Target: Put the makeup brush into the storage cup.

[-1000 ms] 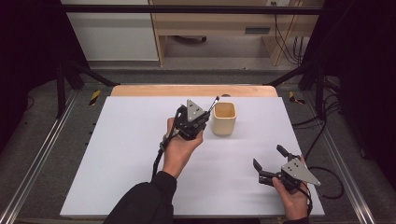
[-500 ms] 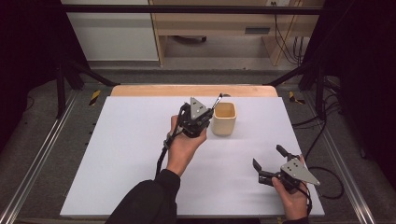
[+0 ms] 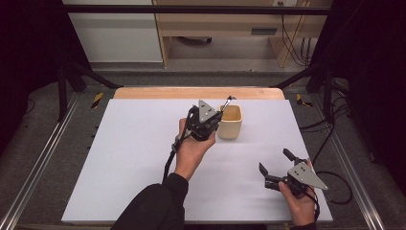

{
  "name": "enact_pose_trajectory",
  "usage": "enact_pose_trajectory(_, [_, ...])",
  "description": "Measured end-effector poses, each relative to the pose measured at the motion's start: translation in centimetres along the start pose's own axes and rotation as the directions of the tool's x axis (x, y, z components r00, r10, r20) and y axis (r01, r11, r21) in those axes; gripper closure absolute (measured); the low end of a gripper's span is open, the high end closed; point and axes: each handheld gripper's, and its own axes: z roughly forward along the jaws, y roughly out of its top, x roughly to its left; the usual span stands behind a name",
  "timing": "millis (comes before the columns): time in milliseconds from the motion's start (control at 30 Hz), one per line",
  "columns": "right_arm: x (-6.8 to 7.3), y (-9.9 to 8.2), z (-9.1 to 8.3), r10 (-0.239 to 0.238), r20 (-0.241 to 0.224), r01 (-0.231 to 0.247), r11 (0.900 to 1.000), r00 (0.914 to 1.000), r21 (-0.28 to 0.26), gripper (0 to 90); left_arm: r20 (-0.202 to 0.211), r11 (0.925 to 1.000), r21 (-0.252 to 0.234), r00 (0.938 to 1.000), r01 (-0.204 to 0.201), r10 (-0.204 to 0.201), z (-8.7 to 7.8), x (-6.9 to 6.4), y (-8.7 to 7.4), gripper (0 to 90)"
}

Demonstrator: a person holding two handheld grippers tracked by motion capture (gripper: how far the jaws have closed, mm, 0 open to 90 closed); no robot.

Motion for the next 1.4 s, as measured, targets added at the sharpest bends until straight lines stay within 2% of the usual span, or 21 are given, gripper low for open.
enact_pose_trajectory(33, [0.0,0.0,0.0,0.0,0.0,0.0,1.0,1.0,-0.001,2.4,0.003,0.9999,-0.005,0.9999,0.012,-0.012,0.1,-0.1,0.0,84.0])
enact_pose_trajectory(267, [0.0,0.0,0.0,0.001,0.001,-0.001,1.0,1.0,-0.001,2.4,-0.001,0.9999,-0.016,1.0,0.003,-0.003,0.2,-0.1,0.4,84.0])
enact_pose_trajectory(833, [-0.1,0.0,-0.1,0.003,0.002,-0.003,1.0,1.0,0.001,2.4,-0.013,0.998,-0.058,0.9995,0.027,-0.028,1.3,-0.2,0.4,84.0])
enact_pose_trajectory(1167, [-0.1,0.0,0.0,0.002,0.003,-0.002,1.0,1.0,-0.002,2.5,-0.019,0.9901,-0.129,0.9981,0.055,-0.058,2.4,0.0,0.1,84.0])
enact_pose_trajectory(1267, [-0.1,0.0,0.0,0.004,0.002,-0.004,1.0,1.0,-0.003,2.5,-0.027,0.9894,-0.138,0.9985,0.044,-0.049,2.8,0.0,0.1,84.0])
enact_pose_trajectory(1400, [-0.1,0.0,0.0,0.006,0.003,-0.006,1.0,1.0,-0.004,2.5,-0.025,0.9858,-0.157,0.9977,0.059,-0.063,3.1,-0.1,0.0,84.0])
